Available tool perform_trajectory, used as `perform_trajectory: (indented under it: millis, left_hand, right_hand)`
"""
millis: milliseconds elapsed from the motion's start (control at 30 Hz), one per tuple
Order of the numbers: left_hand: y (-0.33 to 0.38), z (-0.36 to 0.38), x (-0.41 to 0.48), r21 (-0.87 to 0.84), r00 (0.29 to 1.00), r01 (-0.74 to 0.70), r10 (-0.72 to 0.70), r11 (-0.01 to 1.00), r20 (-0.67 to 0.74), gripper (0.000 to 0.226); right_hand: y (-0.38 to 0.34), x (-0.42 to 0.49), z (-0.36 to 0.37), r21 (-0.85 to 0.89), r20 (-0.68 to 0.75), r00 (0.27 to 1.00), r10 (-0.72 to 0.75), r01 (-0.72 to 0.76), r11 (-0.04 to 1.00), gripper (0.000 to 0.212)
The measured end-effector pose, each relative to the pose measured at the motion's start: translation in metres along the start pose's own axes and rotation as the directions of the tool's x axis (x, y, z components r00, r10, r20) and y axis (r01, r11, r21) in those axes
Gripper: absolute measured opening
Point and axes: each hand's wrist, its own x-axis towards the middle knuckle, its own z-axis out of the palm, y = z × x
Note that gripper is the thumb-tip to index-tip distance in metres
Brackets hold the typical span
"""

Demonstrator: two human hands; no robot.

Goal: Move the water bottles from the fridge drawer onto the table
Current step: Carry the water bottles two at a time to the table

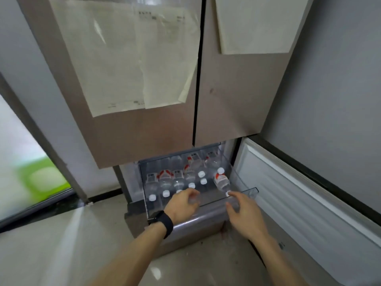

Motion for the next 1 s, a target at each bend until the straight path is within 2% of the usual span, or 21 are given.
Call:
perform_trajectory:
  millis: [133, 267, 400, 467, 500, 600, 700, 767, 833, 900, 1000]
  left_hand:
    - [0.007, 0.019, 0.072, -0.135, 0.980, 0.197, -0.197, 0.971, 0.012, 0.041]
    - [0.014, 0.038, 0.136, -0.355, 0.923, 0.366, -0.386, 0.860, 0.016, 0.023]
    - [-0.007, 0.063, 0.193, -0.579, 0.827, 0.460, -0.562, 0.673, 0.005, 0.052]
    - [-0.018, 0.070, 0.213, -0.696, 0.777, 0.468, -0.629, 0.544, 0.031, 0.066]
    - [-0.018, 0.071, 0.221, -0.753, 0.765, 0.454, -0.641, 0.476, 0.056, 0.063]
    - [-0.016, 0.073, 0.238, -0.861, 0.756, 0.357, -0.653, 0.362, 0.039, 0.030]
    - [-0.013, 0.072, 0.240, -0.935, 0.767, 0.236, -0.641, 0.265, 0.012, 0.044]
    - [-0.012, 0.070, 0.232, -0.956, 0.770, 0.200, -0.638, 0.214, 0.019, 0.045]
    - [-0.012, 0.066, 0.216, -0.942, 0.779, 0.238, -0.626, 0.236, 0.040, 0.048]
    - [-0.012, 0.061, 0.195, -0.891, 0.790, 0.299, -0.613, 0.341, 0.030, 0.050]
    - [-0.006, 0.051, 0.161, -0.791, 0.776, 0.361, -0.630, 0.494, -0.039, 0.045]
  right_hand:
    - [0.027, 0.086, 0.005, 0.039, 0.098, 0.994, 0.047, -0.051, 0.998, 0.043]
    - [0.047, 0.162, 0.015, 0.097, 0.229, 0.964, 0.137, -0.163, 0.982, 0.048]
    - [0.064, 0.221, 0.037, 0.138, 0.338, 0.927, 0.164, -0.221, 0.965, 0.058]
    - [0.074, 0.241, 0.052, 0.141, 0.352, 0.920, 0.173, -0.234, 0.962, 0.065]
    - [0.074, 0.247, 0.056, 0.132, 0.356, 0.917, 0.178, -0.238, 0.962, 0.065]
    - [0.071, 0.258, 0.064, 0.053, 0.348, 0.921, 0.176, -0.207, 0.977, 0.054]
    - [0.069, 0.266, 0.074, -0.010, 0.327, 0.923, 0.205, -0.213, 0.977, 0.057]
    - [0.065, 0.269, 0.079, -0.061, 0.344, 0.906, 0.245, -0.239, 0.969, 0.060]
    - [0.058, 0.269, 0.081, -0.048, 0.392, 0.872, 0.292, -0.298, 0.953, 0.063]
    - [0.053, 0.265, 0.079, 0.033, 0.415, 0.859, 0.299, -0.342, 0.939, 0.062]
    - [0.052, 0.252, 0.065, 0.098, 0.354, 0.886, 0.299, -0.353, 0.930, 0.056]
